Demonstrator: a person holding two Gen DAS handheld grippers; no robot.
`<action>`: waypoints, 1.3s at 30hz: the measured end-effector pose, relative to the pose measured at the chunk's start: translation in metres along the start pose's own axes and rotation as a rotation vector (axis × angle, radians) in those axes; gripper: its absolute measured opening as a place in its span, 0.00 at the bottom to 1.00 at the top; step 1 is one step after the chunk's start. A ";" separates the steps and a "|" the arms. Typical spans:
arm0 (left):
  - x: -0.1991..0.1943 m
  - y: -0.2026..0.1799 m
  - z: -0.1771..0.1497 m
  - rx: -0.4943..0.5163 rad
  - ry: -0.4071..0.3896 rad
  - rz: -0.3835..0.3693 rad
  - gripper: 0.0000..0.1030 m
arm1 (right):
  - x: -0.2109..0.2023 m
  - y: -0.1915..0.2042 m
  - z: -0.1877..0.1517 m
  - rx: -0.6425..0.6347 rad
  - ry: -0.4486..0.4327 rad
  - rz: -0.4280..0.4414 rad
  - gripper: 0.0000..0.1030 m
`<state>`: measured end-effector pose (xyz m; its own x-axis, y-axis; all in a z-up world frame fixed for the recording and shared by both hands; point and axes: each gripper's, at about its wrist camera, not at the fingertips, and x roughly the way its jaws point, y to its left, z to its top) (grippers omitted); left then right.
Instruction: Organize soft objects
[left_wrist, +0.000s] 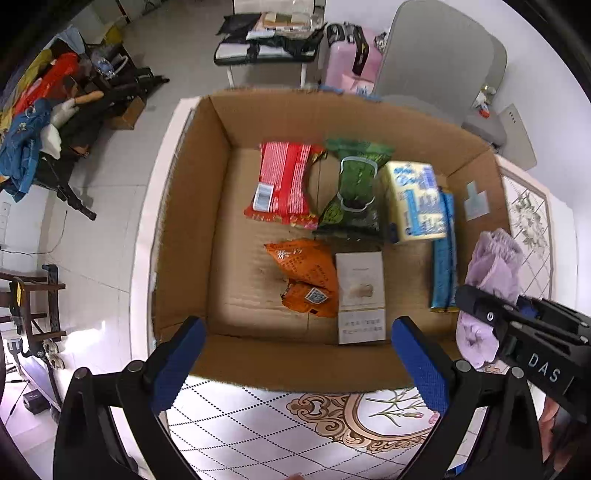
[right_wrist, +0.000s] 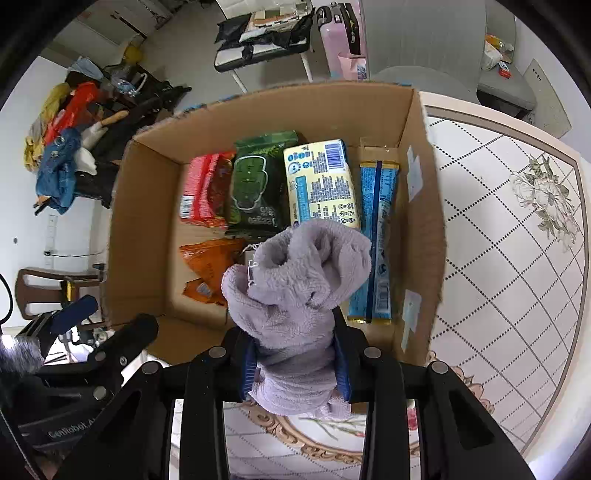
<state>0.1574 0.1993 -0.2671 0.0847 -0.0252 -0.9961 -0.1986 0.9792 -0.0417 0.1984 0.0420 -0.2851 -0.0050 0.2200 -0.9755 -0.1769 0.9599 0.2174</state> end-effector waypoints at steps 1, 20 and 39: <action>0.006 0.002 0.001 -0.001 0.012 -0.004 1.00 | 0.006 0.000 0.002 0.005 0.007 -0.007 0.35; 0.019 -0.003 0.006 0.034 0.021 -0.023 1.00 | 0.020 -0.015 0.005 0.025 0.020 -0.147 0.83; -0.095 -0.003 -0.022 0.045 -0.187 0.007 1.00 | -0.090 -0.007 -0.050 0.036 -0.162 -0.167 0.89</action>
<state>0.1282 0.1942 -0.1741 0.2645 0.0157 -0.9643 -0.1562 0.9874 -0.0268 0.1511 0.0066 -0.2001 0.1803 0.0798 -0.9804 -0.1271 0.9902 0.0573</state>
